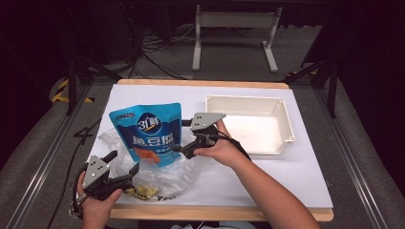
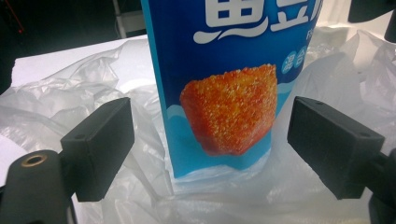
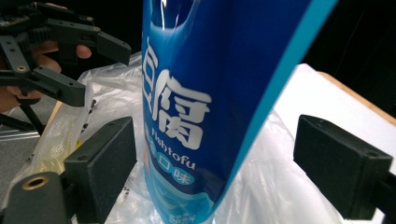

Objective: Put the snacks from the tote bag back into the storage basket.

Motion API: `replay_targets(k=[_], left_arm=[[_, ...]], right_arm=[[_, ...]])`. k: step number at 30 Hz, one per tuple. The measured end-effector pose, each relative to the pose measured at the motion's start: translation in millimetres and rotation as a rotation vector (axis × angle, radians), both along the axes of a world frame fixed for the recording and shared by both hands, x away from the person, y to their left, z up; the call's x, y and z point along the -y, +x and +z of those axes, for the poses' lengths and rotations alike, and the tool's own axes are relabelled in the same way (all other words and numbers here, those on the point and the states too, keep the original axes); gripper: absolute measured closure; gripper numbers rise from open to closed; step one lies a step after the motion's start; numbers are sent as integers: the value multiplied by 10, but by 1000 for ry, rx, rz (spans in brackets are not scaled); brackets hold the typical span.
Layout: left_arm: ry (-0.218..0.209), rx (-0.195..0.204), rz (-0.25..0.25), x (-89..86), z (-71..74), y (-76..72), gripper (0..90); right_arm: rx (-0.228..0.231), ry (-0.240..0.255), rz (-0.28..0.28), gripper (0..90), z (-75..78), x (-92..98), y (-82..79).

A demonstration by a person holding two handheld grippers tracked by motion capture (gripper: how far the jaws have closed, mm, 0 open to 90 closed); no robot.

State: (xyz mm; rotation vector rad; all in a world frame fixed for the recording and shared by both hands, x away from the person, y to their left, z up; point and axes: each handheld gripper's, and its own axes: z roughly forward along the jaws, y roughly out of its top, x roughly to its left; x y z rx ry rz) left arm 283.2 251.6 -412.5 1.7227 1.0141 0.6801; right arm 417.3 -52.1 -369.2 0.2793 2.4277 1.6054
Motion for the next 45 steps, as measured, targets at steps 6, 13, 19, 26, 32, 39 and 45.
replay_targets(k=[6,13,19,26,32,39,45], left_arm=[[-6,8,13,-31,5,-38,154],[-5,2,10,-32,-6,-23,154],[-10,1,14,-47,1,-30,154],[-12,5,9,-29,-2,-13,154],[-11,6,6,-30,3,-4,154],[-7,9,1,-21,9,-1,154],[-8,4,3,-22,5,6,154]], right_arm=[[-5,-13,22,136,-97,-97,26],[1,-22,40,124,-177,-195,45],[24,-39,50,119,-246,-279,49],[22,-48,63,119,-324,-370,51],[26,-56,65,114,-393,-444,55],[37,-46,53,122,-434,-478,61],[54,-48,45,172,-446,-481,58]])
